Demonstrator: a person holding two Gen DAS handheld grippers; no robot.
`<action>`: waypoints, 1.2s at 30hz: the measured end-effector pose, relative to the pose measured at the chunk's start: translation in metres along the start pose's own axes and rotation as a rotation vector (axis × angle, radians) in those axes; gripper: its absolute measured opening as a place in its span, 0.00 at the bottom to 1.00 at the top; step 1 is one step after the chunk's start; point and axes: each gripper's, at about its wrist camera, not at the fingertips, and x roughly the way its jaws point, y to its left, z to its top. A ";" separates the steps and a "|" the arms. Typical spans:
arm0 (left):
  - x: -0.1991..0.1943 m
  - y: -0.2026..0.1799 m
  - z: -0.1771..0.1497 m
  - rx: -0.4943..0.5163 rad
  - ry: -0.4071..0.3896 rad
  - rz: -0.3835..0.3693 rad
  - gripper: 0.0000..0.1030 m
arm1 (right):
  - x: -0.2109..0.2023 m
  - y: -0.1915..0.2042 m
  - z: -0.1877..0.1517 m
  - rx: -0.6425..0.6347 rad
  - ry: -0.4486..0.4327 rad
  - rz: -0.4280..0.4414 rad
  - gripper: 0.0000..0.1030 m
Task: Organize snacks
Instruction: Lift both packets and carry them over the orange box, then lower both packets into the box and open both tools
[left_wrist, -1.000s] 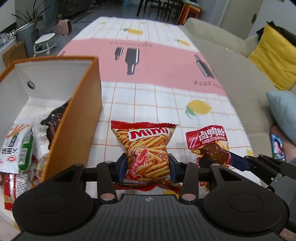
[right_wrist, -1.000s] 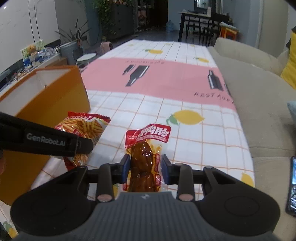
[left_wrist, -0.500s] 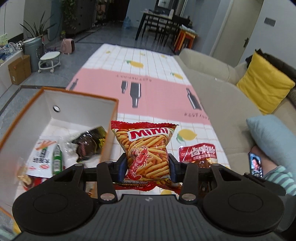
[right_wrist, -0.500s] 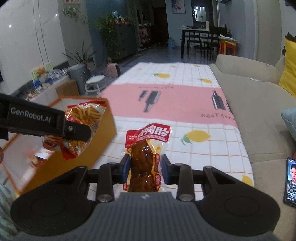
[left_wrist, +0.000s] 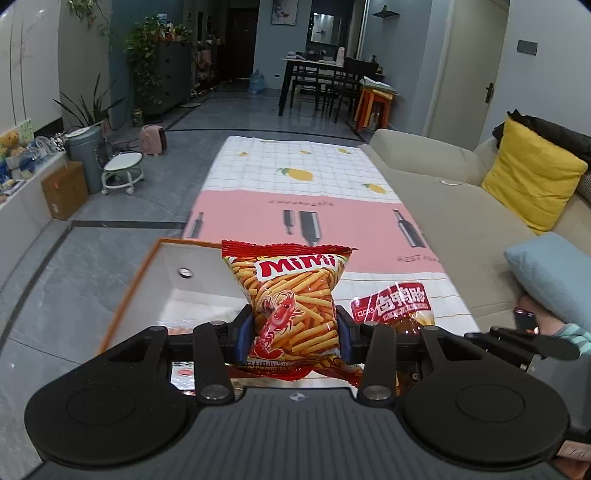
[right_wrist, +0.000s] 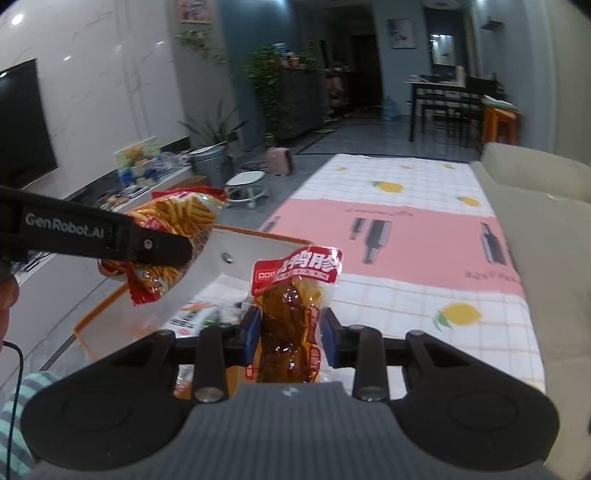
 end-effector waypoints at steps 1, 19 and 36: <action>0.001 0.005 0.001 -0.003 0.008 -0.001 0.48 | 0.002 0.005 0.004 -0.010 0.001 0.012 0.31; 0.068 0.113 -0.012 -0.102 0.245 0.052 0.48 | 0.123 0.060 0.055 -0.048 0.251 0.195 0.00; 0.135 0.126 -0.027 -0.064 0.351 0.109 0.48 | 0.218 0.064 0.054 -0.112 0.426 0.123 0.01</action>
